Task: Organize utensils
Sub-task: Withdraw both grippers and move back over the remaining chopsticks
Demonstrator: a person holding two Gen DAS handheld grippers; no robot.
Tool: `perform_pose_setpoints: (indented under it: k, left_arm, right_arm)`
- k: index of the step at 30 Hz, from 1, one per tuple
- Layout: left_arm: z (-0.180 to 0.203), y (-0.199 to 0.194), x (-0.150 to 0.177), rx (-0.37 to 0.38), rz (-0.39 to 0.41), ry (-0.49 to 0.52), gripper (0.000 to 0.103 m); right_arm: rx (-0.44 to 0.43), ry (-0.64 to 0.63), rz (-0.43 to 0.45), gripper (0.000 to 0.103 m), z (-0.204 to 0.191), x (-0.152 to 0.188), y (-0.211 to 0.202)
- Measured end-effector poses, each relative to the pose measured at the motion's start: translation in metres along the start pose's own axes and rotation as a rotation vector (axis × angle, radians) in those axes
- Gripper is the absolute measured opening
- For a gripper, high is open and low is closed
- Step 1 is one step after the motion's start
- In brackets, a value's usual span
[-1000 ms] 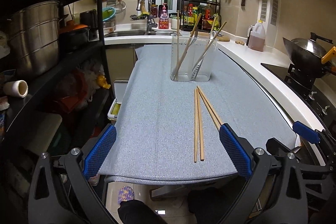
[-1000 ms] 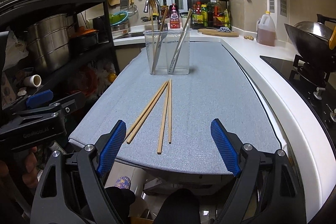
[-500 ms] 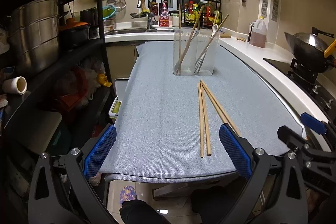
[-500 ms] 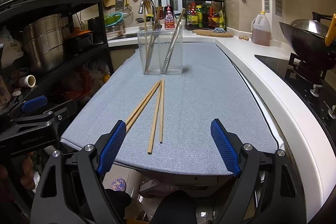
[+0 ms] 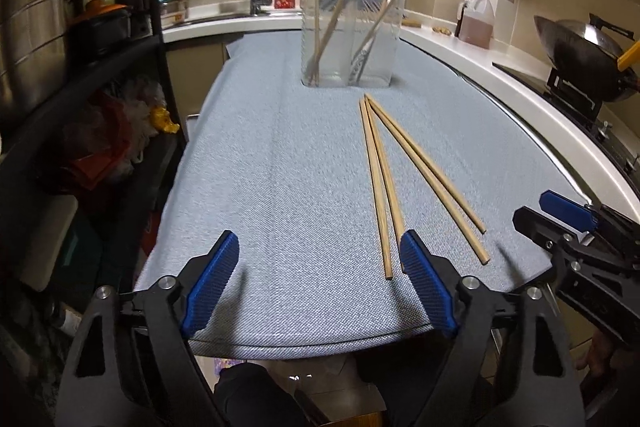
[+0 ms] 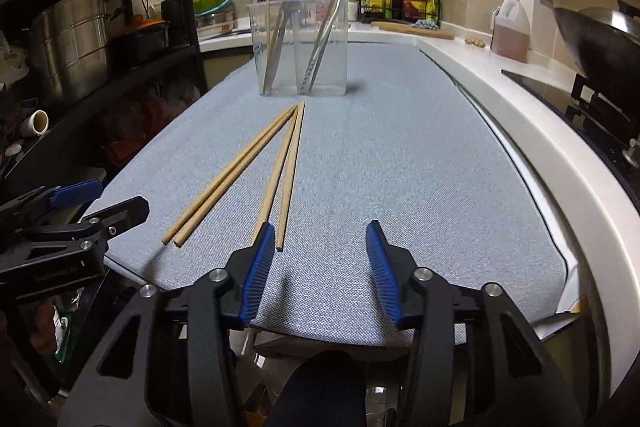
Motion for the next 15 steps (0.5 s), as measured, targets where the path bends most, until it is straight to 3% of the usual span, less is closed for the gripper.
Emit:
perform_pose_setpoints:
  k: [7, 15]
  left_arm:
    - [0.002, 0.010, 0.003, 0.028, -0.025, 0.028, 0.076]
    - [0.005, 0.024, 0.002, 0.009, -0.041, 0.062, 0.076]
  right_arm:
    - [-0.033, -0.001, -0.038, 0.045, -0.002, 0.003, 0.017]
    - [-0.035, -0.045, -0.051, 0.045, -0.009, 0.005, 0.031]
Point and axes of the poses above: each gripper's, at about its wrist camera, not at the fingertips, and y roughly the way its jaws point, z to its right, x to its underside, the point moved 1 cm from there along y, roughly the way its jaws point, and after that the axes turned 2 degrees about y, right-handed, at the moved point
